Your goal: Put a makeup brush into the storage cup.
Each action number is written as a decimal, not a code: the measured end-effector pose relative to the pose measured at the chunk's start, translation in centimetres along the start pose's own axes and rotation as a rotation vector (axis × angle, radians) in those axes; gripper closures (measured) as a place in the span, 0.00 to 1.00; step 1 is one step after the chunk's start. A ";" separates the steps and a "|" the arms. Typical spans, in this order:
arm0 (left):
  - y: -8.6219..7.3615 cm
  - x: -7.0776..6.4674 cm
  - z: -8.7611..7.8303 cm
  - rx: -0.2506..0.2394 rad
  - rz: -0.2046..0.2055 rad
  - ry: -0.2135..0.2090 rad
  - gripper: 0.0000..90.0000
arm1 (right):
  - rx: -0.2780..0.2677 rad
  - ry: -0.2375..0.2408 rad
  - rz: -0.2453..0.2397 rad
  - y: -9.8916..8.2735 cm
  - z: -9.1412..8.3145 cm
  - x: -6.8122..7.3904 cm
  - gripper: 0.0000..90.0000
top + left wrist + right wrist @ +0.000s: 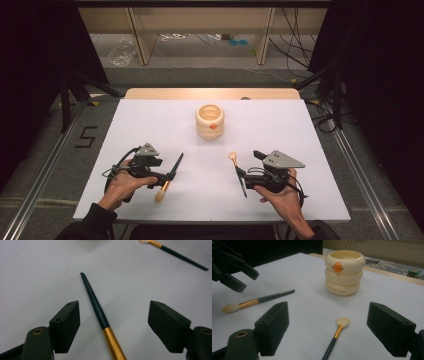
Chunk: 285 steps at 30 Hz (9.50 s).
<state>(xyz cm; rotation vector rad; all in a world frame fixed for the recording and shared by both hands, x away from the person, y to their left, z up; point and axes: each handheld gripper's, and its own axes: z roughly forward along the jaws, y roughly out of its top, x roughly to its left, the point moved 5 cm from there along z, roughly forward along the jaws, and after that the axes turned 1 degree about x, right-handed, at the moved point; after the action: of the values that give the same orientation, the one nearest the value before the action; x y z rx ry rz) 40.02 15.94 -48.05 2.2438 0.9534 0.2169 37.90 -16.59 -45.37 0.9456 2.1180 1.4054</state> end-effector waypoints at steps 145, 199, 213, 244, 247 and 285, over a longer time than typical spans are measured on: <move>5.4 -5.0 0.4 0.364 0.253 -0.307 0.87 | 0.076 0.276 -0.678 2.8 3.7 8.7 0.38; 6.4 -8.1 0.5 0.457 0.321 -0.366 0.87 | 0.192 0.263 -1.195 1.5 5.5 10.5 0.81; 6.6 -8.3 0.6 0.470 0.317 -0.367 0.87 | 0.207 0.276 -1.228 1.2 5.5 10.5 0.86; 9.2 -5.2 -3.6 0.148 0.259 -0.246 0.38 | 0.214 0.265 -0.952 2.6 5.1 6.5 0.87; 9.4 -4.7 -4.7 0.034 0.213 -0.205 0.38 | 0.171 0.283 -0.744 3.2 4.8 5.3 0.88; 9.3 -6.9 -1.0 -0.446 0.025 -0.270 0.39 | -0.055 0.352 -0.237 5.3 4.2 3.1 0.87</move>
<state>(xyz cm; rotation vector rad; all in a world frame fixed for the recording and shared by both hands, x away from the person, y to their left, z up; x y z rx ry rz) 40.05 7.06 -40.54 1.8181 0.6572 0.1189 40.19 -10.29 -42.14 0.4289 2.3326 1.5860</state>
